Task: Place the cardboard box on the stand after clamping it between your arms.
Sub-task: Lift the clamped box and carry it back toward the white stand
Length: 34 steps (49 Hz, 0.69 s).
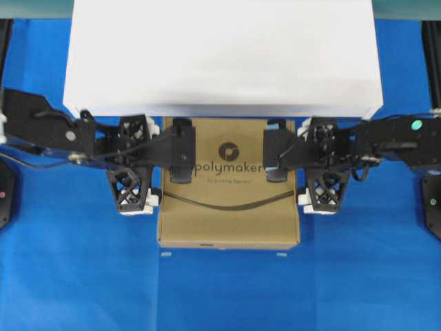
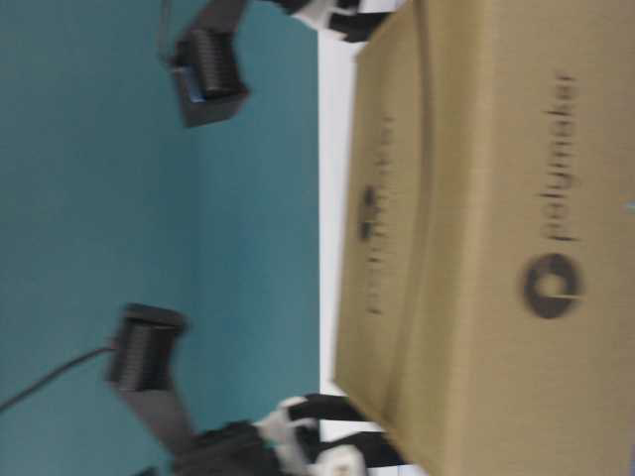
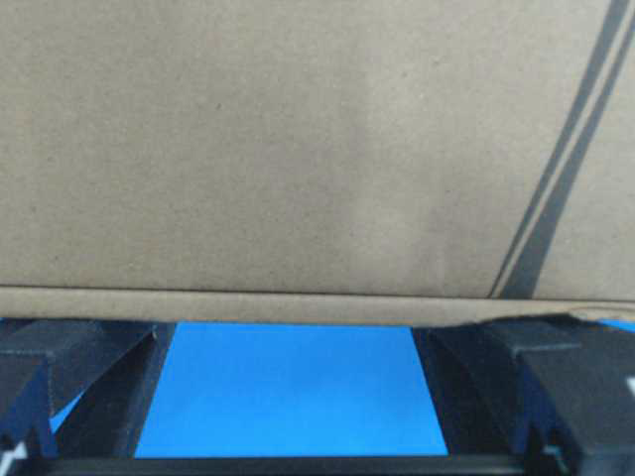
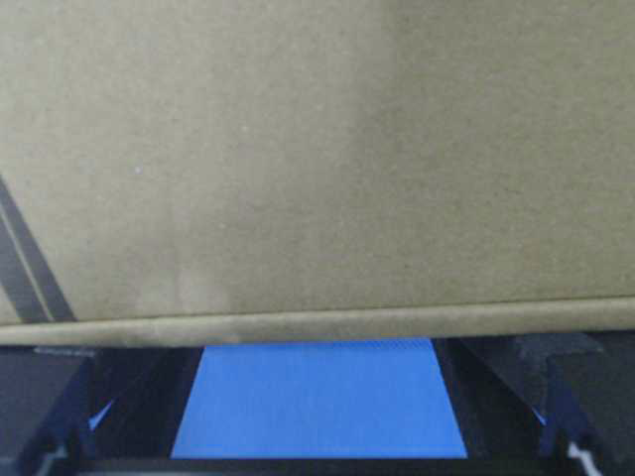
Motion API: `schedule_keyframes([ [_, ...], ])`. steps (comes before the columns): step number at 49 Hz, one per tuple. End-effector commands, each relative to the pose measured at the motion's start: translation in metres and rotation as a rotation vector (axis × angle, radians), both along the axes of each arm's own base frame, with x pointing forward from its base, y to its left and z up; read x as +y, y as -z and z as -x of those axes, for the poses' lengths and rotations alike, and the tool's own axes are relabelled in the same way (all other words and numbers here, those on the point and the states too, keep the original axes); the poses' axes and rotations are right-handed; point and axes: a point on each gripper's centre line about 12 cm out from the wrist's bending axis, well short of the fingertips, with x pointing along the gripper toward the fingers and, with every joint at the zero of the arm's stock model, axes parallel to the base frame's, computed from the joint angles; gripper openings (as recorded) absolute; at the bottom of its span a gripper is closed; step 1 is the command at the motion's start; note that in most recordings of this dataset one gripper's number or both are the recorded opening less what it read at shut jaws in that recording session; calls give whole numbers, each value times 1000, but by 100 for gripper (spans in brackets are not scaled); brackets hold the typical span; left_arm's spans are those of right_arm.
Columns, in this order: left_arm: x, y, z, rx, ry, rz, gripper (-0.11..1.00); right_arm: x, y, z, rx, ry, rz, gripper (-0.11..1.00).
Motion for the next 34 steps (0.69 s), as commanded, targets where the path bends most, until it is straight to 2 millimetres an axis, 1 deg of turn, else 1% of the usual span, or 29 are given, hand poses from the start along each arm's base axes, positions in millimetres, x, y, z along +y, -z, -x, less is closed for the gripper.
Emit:
schedule_keyframes([
  [1, 2, -64, -23, -161, -8, -7, 84, -2, -68, -27, -178, 18, -4, 98],
  [4, 2, -79, -23, -166, -10, -8, 84, -1, -84, -25, -162, 16, -6, 98],
  [11, 5, -109, -21, -178, -22, -11, 84, -1, -114, -22, -155, 17, -9, 98],
  [16, 7, -120, -20, -166, -29, -11, 84, -2, -132, -24, -170, 17, -8, 98],
  [21, 10, -126, -19, -158, -37, -12, 84, -5, -137, -26, -183, 24, -6, 98],
  [34, 14, -125, -19, -152, -50, -12, 84, -7, -137, -26, -183, 28, -4, 98],
])
